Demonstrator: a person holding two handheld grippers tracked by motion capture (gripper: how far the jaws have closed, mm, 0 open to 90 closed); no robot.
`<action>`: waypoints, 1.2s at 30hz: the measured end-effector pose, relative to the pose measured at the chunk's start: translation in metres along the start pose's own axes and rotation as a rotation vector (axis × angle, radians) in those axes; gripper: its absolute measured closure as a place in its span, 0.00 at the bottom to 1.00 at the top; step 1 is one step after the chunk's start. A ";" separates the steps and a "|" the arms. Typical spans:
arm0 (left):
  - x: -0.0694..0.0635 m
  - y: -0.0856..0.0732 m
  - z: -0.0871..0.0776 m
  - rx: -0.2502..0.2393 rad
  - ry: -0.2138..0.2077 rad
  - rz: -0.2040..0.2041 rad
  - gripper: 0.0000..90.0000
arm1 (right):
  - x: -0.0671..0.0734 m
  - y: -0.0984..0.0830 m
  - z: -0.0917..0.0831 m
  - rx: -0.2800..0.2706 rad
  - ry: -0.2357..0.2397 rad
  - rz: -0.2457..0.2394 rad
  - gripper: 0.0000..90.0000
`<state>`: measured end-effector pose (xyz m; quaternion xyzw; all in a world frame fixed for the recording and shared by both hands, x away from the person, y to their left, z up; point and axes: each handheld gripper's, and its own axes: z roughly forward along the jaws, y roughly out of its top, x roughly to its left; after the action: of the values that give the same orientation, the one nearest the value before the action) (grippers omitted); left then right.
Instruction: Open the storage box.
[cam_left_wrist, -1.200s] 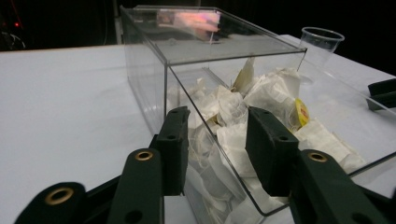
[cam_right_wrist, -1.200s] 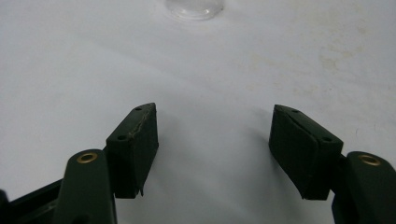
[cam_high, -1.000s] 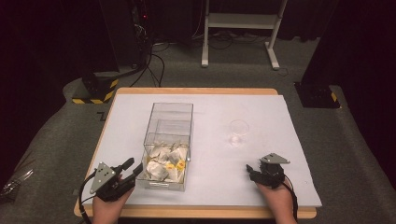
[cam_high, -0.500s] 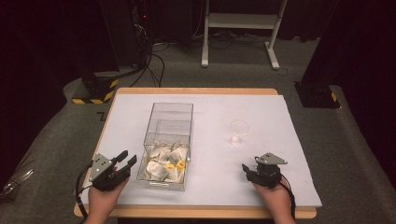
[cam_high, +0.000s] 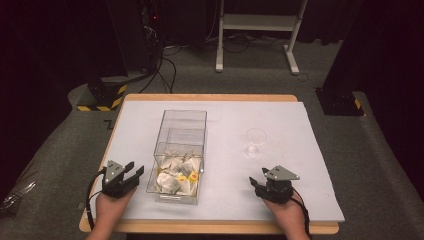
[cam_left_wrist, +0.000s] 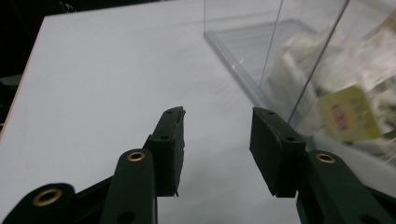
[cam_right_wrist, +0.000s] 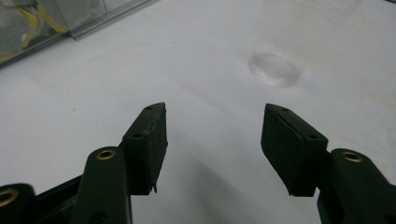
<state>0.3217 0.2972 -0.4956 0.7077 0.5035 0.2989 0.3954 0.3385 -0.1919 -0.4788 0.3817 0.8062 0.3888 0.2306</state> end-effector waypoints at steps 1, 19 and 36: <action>0.002 -0.002 0.004 0.023 0.007 -0.001 0.61 | 0.004 0.004 0.000 -0.006 0.012 -0.013 0.46; 0.005 -0.005 0.011 0.090 0.009 0.008 0.44 | 0.026 0.024 0.009 -0.055 0.070 -0.052 0.45; 0.004 -0.006 0.010 0.084 0.002 0.019 0.41 | 0.045 0.046 0.011 -0.100 0.103 -0.070 0.42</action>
<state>0.3289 0.2994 -0.5058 0.7281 0.5093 0.2818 0.3620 0.3384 -0.1326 -0.4516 0.3208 0.8095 0.4393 0.2211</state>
